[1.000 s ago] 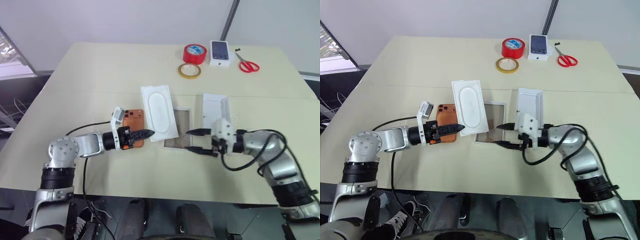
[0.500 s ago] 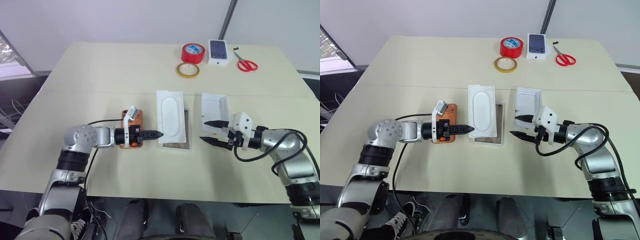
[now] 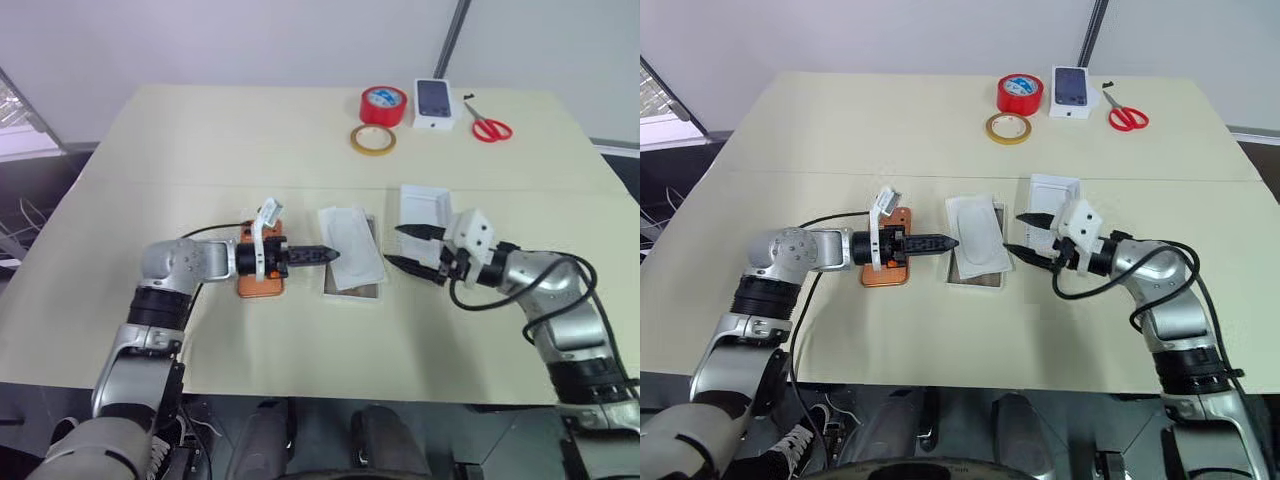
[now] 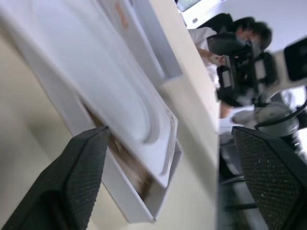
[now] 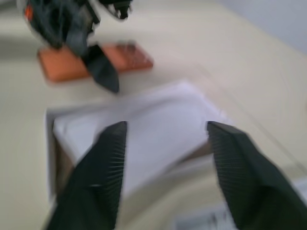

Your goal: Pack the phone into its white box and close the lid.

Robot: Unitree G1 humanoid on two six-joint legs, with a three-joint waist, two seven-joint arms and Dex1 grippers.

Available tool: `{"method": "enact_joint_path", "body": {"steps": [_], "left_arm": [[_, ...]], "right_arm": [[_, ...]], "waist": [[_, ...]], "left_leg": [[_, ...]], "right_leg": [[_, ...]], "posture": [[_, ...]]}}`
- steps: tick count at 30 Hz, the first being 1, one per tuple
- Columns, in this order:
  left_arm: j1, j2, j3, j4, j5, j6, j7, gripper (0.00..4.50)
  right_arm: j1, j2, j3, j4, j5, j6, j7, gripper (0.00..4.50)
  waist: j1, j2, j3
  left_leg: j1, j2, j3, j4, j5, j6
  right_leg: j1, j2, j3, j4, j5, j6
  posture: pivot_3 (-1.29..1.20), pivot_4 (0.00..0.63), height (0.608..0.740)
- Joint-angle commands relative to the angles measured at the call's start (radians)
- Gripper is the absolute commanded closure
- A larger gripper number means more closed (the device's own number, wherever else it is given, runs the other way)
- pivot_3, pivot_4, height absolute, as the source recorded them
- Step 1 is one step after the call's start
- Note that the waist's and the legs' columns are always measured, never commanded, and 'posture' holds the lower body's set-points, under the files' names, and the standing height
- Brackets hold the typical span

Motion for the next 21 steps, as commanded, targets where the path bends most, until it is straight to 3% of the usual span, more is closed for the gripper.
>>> {"method": "enact_joint_path", "body": {"steps": [1,3,8,12,17,21], "left_arm": [[0.024,0.023,0.05,-0.085,0.025,-0.084,-0.005,0.09],[0.061,0.038,0.056,-0.116,0.081,-0.194,-0.003,0.09],[0.13,0.026,0.107,-0.134,0.206,-0.453,0.08,0.09],[0.259,0.088,0.052,-0.18,0.375,-0.749,0.024,0.09],[0.333,0.073,0.095,-0.218,0.362,-0.77,0.054,0.09],[0.341,0.051,0.13,-0.233,0.339,-0.748,0.102,0.09]], "right_arm": [[-0.035,0.025,0.018,-0.012,-0.023,-0.016,-0.034,3.45],[-0.049,0.04,0.05,-0.004,-0.065,-0.049,-0.049,4.46],[-0.069,0.036,0.146,0.058,-0.203,-0.132,-0.062,4.46],[-0.083,0.017,0.209,0.092,-0.28,-0.155,-0.039,4.46],[-0.103,-0.029,0.26,0.071,-0.306,-0.205,0.053,4.46],[-0.117,-0.003,0.31,0.066,-0.305,-0.211,0.099,4.46]], "waist": [[0.0,0.0,0.0],[-0.002,0.0,0.0],[-0.007,0.0,0.0],[-0.015,0.0,0.0],[-0.009,0.0,0.001],[-0.011,0.0,0.001]], "left_leg": [[0.0,0.0,0.0,0.0,0.0,-0.001],[0.0,0.0,0.0,0.0,0.0,-0.001],[0.0,0.0,0.0,0.0,0.0,0.0],[-0.001,0.0,0.0,-0.002,0.0,-0.001],[-0.001,0.0,0.001,-0.002,0.0,-0.001],[-0.001,0.0,0.0,-0.002,0.0,0.0]], "right_leg": [[0.0,0.0,0.0,0.0,0.0,0.0],[0.0,0.0,0.0,0.0,0.0,0.0],[0.0,-0.001,0.0,0.0,0.0,0.0],[-0.002,-0.001,0.001,0.0,0.0,0.0],[-0.002,-0.001,0.0,0.0,0.0,0.0],[-0.002,-0.002,0.0,0.0,0.0,0.0]], "posture": [[0.0,0.15,0.74],[0.0,0.15,0.74],[0.0,0.15,0.74],[0.0,0.15,0.74],[0.0,0.15,0.74],[0.0,0.15,0.74]]}}
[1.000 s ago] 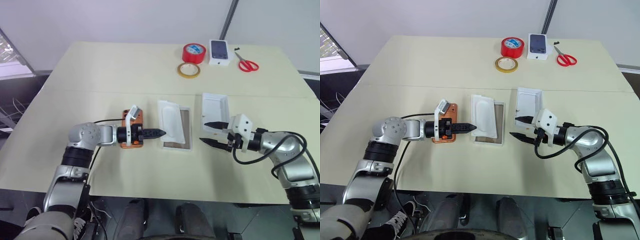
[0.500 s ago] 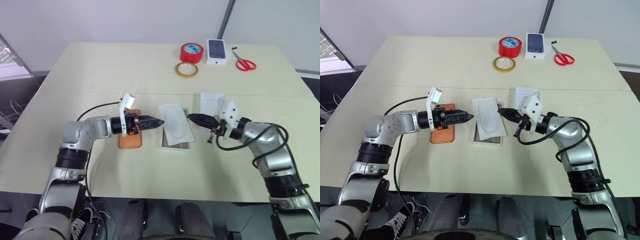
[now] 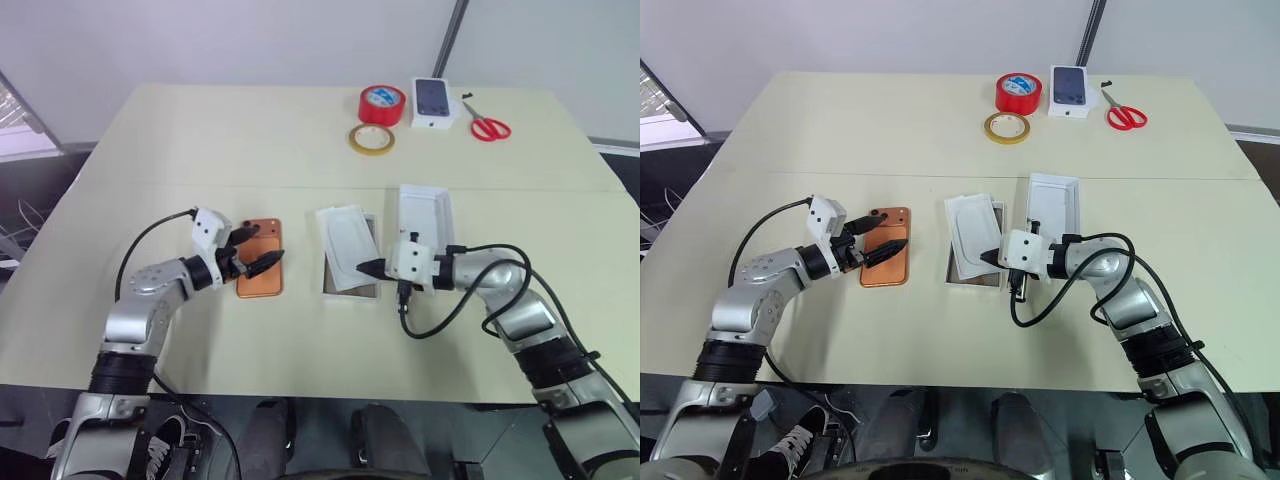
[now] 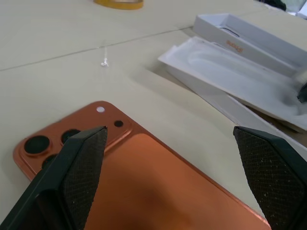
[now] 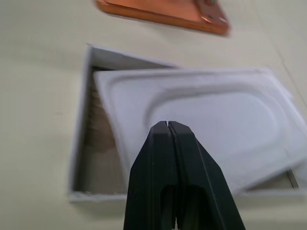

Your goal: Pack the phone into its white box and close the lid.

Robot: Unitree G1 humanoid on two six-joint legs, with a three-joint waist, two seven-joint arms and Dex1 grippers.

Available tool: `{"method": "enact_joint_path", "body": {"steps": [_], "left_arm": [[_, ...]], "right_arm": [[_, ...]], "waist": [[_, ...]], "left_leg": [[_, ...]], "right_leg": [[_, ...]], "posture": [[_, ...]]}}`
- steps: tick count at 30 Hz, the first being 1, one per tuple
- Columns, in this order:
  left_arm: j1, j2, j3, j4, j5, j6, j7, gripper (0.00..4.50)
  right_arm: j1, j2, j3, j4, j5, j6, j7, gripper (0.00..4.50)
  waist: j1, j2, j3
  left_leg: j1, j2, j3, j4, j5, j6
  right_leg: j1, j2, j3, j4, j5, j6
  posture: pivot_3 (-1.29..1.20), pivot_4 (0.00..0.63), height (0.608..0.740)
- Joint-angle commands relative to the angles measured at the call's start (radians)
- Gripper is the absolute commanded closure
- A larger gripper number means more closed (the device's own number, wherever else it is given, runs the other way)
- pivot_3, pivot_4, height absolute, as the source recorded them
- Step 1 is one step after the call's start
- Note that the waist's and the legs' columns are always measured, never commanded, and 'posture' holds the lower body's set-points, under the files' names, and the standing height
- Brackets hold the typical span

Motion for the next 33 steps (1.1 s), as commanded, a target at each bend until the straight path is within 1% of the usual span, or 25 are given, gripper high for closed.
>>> {"method": "enact_joint_path", "body": {"steps": [1,4,7,9,10,17,21,23,25,28,33], "left_arm": [[-0.007,0.0,0.046,-0.046,-0.013,-0.011,0.028,0.09],[-0.005,-0.006,0.059,-0.05,-0.016,-0.004,0.042,0.09],[-0.002,-0.003,0.067,-0.065,-0.021,0.005,0.052,0.09],[0.004,0.0,0.083,-0.079,-0.038,0.02,0.054,0.09],[0.007,0.003,0.085,-0.076,-0.031,0.016,0.056,0.09],[0.017,-0.012,0.079,-0.079,-0.023,0.002,0.064,0.09],[0.012,-0.021,0.074,-0.07,-0.017,-0.004,0.067,0.09],[0.007,-0.024,0.072,-0.064,-0.016,-0.005,0.067,0.09],[0.0,-0.025,0.07,-0.056,-0.013,-0.007,0.067,0.09],[-0.007,-0.028,0.065,-0.051,-0.009,-0.007,0.069,0.09],[-0.011,-0.027,0.064,-0.044,0.007,-0.013,0.071,0.09]], "right_arm": [[-0.028,0.024,0.043,-0.023,-0.011,-0.022,0.03,4.46],[-0.04,0.038,0.078,0.004,-0.045,-0.056,0.034,4.46],[-0.066,0.065,0.078,0.021,-0.041,-0.067,0.022,4.46],[-0.091,0.122,0.023,-0.029,0.091,0.062,0.03,4.46],[-0.105,0.132,0.008,-0.034,0.107,0.077,0.025,4.46],[-0.153,0.128,-0.045,0.083,0.072,-0.009,-0.02,4.46],[-0.201,0.13,-0.03,0.192,-0.033,-0.105,-0.115,4.46],[-0.215,0.117,0.017,0.253,-0.136,-0.19,-0.166,4.46],[-0.212,0.122,0.064,0.286,-0.195,-0.24,-0.176,4.46],[-0.212,0.154,0.104,0.302,-0.218,-0.265,-0.167,4.46],[-0.237,0.186,0.132,0.322,-0.237,-0.273,-0.154,4.46]], "waist": [[-0.004,0.0,0.0],[-0.005,0.0,0.0],[-0.004,0.0,0.0],[-0.005,0.0,0.0],[-0.005,0.0,0.0],[-0.001,0.0,0.0],[-0.005,0.0,0.0],[-0.008,0.0,0.0],[-0.008,0.0,0.0],[-0.008,0.0,0.0],[-0.007,0.0,0.0]], "left_leg": [[0.0,0.0,0.0,0.0,0.0,0.0],[0.0,0.0,0.0,0.0,0.0,0.0],[0.0,0.0,0.0,0.0,0.0,0.0],[0.0,0.0,0.0,0.0,0.0,0.0],[0.0,0.0,0.0,0.0,0.0,0.0],[0.0,0.0,0.0,0.0,0.0,0.0],[0.0,0.0,0.0,0.0,0.0,0.0],[0.0,0.0,0.0,0.0,0.0,0.0],[0.0,0.0,0.0,-0.001,0.0,0.0],[0.0,0.0,0.0,-0.001,0.0,0.0],[0.0,0.0,0.0,0.0,0.001,-0.001]], "right_leg": [[0.0,0.0,0.0,0.0,0.0,0.0],[-0.001,0.0,0.0,0.0,0.0,0.0],[-0.001,0.001,0.0,0.0,0.0,0.0],[-0.001,0.001,0.0,0.001,0.0,0.0],[-0.001,0.001,0.0,0.001,0.0,0.0],[0.0,0.0,-0.001,0.0,0.0,0.0],[-0.001,0.001,0.0,0.001,0.0,0.0],[-0.002,0.001,0.0,0.001,0.0,0.0],[-0.002,0.002,0.0,0.002,0.0,0.0],[-0.002,0.002,0.0,0.002,0.0,0.0],[-0.001,0.003,0.0,0.003,0.0,0.0]], "posture": [[0.0,0.15,0.74],[0.0,0.15,0.74],[0.0,0.15,0.74],[0.0,0.15,0.74],[0.0,0.15,0.74],[0.0,0.15,0.74],[0.0,0.15,0.74],[0.0,0.15,0.74],[0.0,0.15,0.74],[0.0,0.15,0.74],[0.0,0.15,0.74]]}}
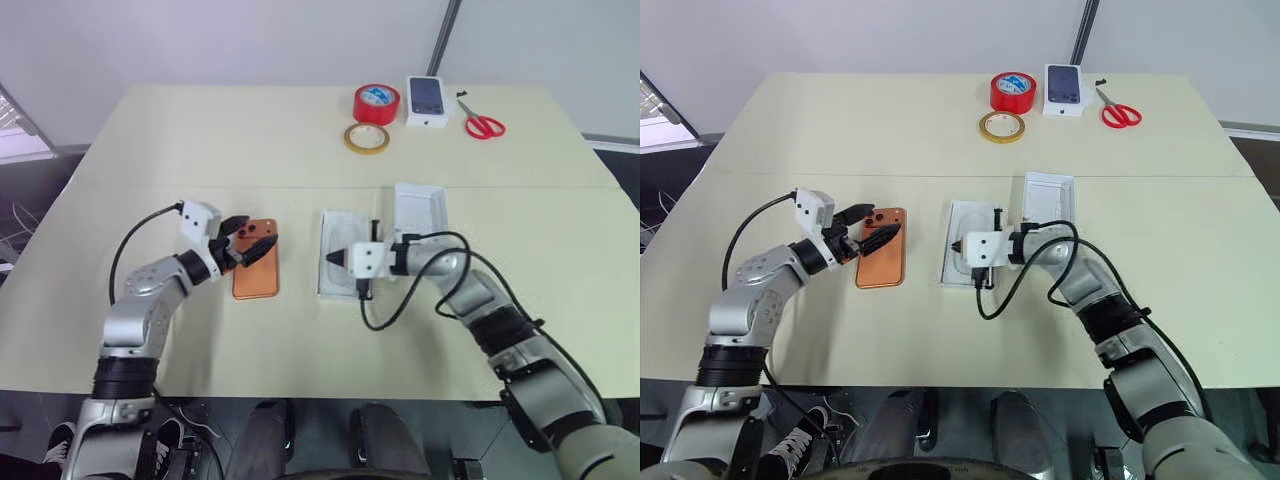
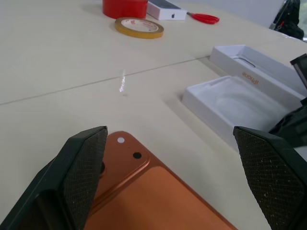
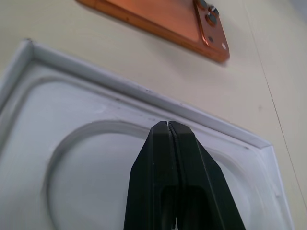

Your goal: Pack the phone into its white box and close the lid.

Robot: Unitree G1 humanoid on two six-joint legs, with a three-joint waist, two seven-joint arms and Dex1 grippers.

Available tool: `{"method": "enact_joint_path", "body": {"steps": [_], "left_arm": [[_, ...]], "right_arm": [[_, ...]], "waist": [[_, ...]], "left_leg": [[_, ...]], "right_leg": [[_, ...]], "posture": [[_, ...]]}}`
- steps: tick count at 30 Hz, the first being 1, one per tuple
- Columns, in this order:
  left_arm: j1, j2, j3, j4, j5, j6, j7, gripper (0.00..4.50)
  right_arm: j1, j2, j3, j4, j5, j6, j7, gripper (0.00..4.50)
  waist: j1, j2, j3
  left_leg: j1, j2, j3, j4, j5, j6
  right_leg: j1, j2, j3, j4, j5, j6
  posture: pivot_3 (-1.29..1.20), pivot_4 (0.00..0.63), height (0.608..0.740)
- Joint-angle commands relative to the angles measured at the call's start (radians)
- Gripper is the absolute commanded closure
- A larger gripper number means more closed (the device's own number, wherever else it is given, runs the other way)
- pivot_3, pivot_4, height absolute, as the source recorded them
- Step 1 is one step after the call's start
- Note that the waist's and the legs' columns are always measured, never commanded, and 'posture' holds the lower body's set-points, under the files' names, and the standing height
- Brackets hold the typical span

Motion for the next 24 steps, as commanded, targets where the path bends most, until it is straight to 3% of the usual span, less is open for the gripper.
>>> {"method": "enact_joint_path", "body": {"steps": [1,11,17,20,24], "left_arm": [[-0.011,0.002,0.012,-0.009,0.005,-0.022,0.006,0.09],[0.015,-0.007,0.027,-0.032,-0.013,-0.012,0.017,0.09],[0.023,0.02,0.029,-0.021,-0.003,-0.013,0.0,0.09],[0.028,0.076,0.065,-0.018,-0.047,0.069,-0.029,0.09],[0.028,0.164,0.146,-0.009,-0.175,0.328,-0.034,0.09]], "right_arm": [[-0.033,0.031,0.006,-0.01,0.01,-0.011,0.008,4.46],[-0.049,0.021,-0.048,0.009,0.052,0.005,0.02,4.46],[-0.08,-0.013,-0.032,0.078,-0.014,-0.066,-0.025,4.46],[-0.083,0.044,-0.068,0.045,0.068,0.004,-0.021,4.46],[-0.113,0.129,-0.098,0.001,0.143,0.094,-0.022,4.46]], "waist": [[0.0,0.0,0.0],[0.002,0.0,0.0],[0.001,0.0,0.0],[-0.006,0.0,0.0],[-0.015,0.0,0.0]], "left_leg": [[0.0,0.0,0.0,0.0,0.0,0.0],[0.0,0.0,0.0,0.001,0.0,0.0],[0.0,0.0,0.0,0.001,0.0,0.0],[0.0,0.0,0.0,0.0,0.0,0.0],[0.0,0.002,0.0,-0.001,0.001,-0.001]], "right_leg": [[0.0,0.0,0.0,0.0,0.0,0.0],[0.0,0.0,0.0,0.0,0.0,0.0],[0.0,0.0,0.0,0.0,0.0,0.0],[-0.001,0.0,0.0,0.0,0.0,0.0],[-0.002,0.002,0.001,0.002,0.0,0.0]], "posture": [[0.0,0.15,0.74],[0.0,0.15,0.74],[0.0,0.15,0.74],[0.0,0.15,0.74],[0.0,0.15,0.74]]}}
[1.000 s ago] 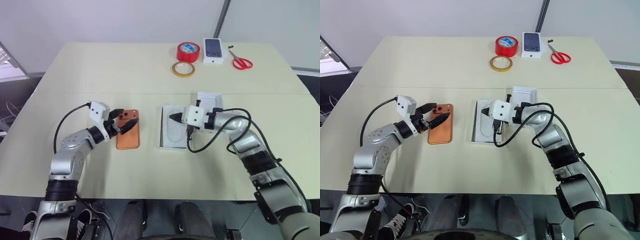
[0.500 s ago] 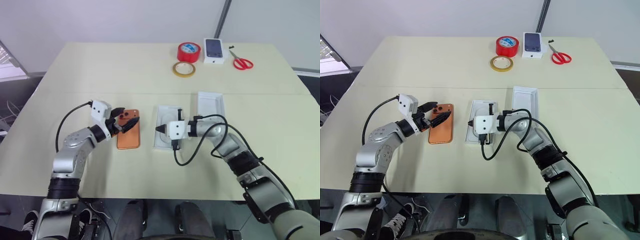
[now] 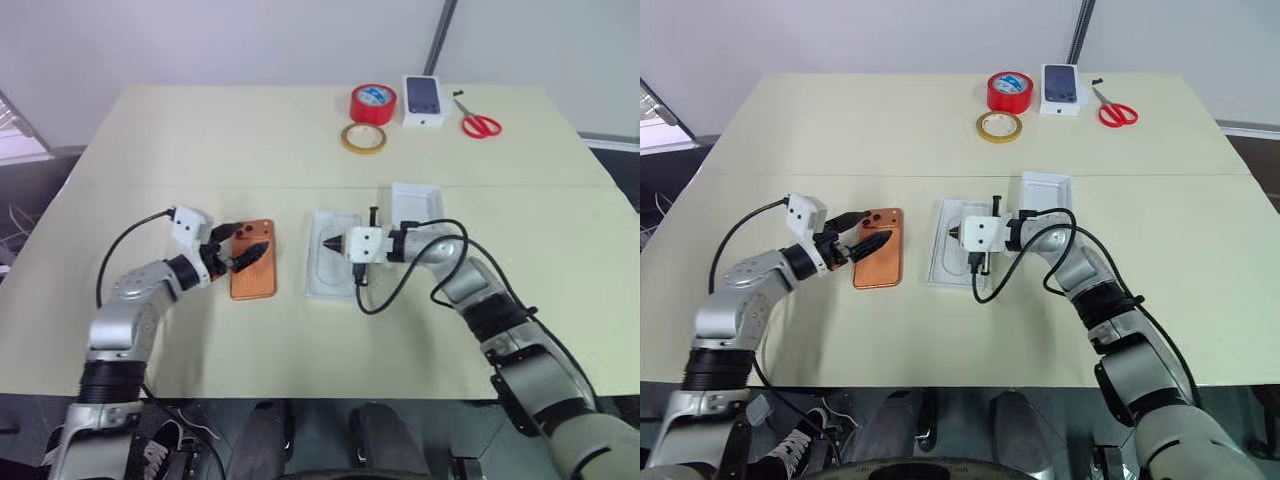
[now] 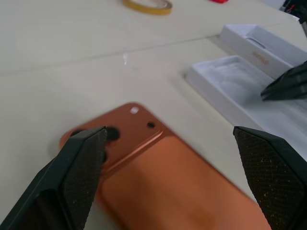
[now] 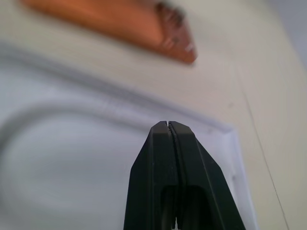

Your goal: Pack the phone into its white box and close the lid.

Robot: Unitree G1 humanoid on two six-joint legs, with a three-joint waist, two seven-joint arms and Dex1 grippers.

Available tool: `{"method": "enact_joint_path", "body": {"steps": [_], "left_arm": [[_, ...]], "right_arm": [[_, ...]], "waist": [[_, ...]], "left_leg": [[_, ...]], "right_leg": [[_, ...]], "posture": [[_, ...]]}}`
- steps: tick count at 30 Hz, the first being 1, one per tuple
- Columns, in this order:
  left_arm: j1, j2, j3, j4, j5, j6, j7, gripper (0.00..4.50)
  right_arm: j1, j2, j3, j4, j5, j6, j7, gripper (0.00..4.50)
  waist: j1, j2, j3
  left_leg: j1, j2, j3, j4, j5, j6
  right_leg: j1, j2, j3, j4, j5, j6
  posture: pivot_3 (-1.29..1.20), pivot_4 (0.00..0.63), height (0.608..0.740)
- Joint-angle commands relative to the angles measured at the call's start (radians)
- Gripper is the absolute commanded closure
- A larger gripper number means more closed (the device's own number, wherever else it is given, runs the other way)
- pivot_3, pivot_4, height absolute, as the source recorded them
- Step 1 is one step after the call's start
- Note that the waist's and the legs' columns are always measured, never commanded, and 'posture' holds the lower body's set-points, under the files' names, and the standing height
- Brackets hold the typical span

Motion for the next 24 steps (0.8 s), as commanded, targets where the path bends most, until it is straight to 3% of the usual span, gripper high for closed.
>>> {"method": "enact_joint_path", "body": {"steps": [1,6,11,24], "left_arm": [[0.003,0.073,0.094,-0.02,-0.128,0.219,-0.017,0.09],[0.043,0.125,0.129,-0.039,-0.241,0.493,-0.002,0.09],[0.068,0.069,0.152,-0.097,-0.338,0.649,0.056,0.09],[-0.041,-0.013,0.137,-0.06,-0.336,0.804,0.199,0.09]], "right_arm": [[-0.055,0.062,-0.032,-0.074,0.064,0.047,-0.01,4.46],[-0.078,0.119,0.043,-0.064,0.006,0.094,0.003,4.46],[-0.109,0.136,0.127,-0.008,-0.109,0.123,-0.026,4.46],[-0.166,0.159,0.215,0.099,-0.245,0.192,0.005,4.46]], "waist": [[-0.005,0.0,0.0],[-0.007,0.0,0.0],[-0.005,0.0,0.0],[0.014,0.0,-0.001]], "left_leg": [[0.0,0.0,0.0,0.0,0.0,0.0],[0.0,0.0,0.0,0.0,0.0,0.0],[0.0,-0.001,-0.001,0.0,0.0,0.0],[0.001,-0.002,-0.001,0.0,0.001,-0.002]], "right_leg": [[0.0,0.0,0.0,0.0,0.0,0.0],[0.0,-0.001,-0.001,0.0,0.0,0.0],[0.0,-0.002,-0.001,0.0,0.0,0.0],[0.0,-0.002,-0.001,0.0,0.0,0.0]], "posture": [[0.0,0.15,0.74],[0.0,0.15,0.74],[0.0,0.15,0.74],[0.0,0.15,0.74]]}}
